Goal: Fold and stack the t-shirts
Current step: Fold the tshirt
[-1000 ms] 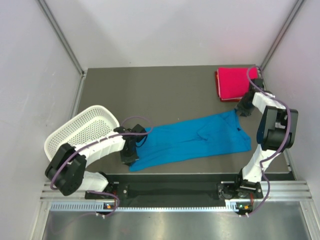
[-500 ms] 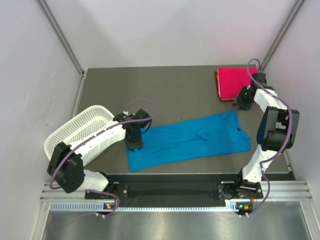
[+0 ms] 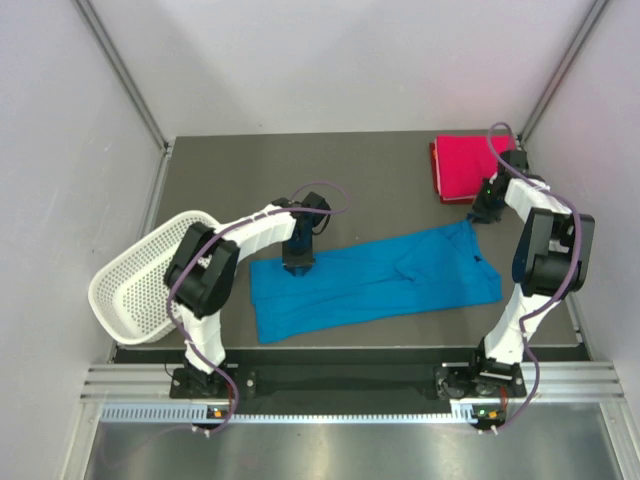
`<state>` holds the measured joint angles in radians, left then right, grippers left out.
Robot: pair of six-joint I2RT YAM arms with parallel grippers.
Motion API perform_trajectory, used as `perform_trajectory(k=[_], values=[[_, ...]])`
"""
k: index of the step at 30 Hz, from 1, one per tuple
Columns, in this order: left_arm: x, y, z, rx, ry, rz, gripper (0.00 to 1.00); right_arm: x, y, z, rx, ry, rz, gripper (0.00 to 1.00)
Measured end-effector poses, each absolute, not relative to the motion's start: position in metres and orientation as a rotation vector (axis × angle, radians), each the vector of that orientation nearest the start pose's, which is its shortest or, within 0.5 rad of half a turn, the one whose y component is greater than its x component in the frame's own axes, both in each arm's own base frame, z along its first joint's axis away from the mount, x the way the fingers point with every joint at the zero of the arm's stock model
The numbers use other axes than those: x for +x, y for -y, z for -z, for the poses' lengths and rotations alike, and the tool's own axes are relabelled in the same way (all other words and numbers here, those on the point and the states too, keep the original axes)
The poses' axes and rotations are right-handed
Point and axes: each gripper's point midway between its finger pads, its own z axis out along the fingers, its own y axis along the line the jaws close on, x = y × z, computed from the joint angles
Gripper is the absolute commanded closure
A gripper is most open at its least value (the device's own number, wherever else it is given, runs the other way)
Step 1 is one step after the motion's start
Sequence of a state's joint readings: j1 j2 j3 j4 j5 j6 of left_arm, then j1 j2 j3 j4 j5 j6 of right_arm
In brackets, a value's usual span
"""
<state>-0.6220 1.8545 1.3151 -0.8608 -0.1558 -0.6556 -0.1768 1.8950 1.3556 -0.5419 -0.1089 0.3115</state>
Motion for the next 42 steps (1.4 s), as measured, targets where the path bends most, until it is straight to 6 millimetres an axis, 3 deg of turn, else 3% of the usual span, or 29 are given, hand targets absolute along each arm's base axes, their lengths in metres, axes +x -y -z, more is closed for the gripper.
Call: perform_trajectory(k=[2, 5, 8, 25, 42], values=[[0.282, 0.192, -0.018, -0.084, -2.968, -0.075, 0.7, 0.425, 0.045, -0.045, 0.605, -2.601, -0.181, 0.8], [0.295, 0.189, -0.019, -0.104, -2.954, -0.063, 0.7, 0.422, 0.045, -0.032, 0.611, -2.631, -0.171, 0.84], [0.296, 0.187, -0.019, -0.104, -2.953, -0.062, 0.7, 0.423, 0.047, -0.028, 0.606, -2.63, -0.157, 1.0], [0.294, 0.185, -0.016, -0.147, -2.915, 0.004, 0.72, 0.431, 0.052, -0.027, 0.662, -2.503, -0.152, 1.0], [0.29, 0.18, -0.015, -0.224, -2.829, 0.06, 0.72, 0.473, 0.005, -0.029, 0.556, -2.397, -0.431, 1.0]])
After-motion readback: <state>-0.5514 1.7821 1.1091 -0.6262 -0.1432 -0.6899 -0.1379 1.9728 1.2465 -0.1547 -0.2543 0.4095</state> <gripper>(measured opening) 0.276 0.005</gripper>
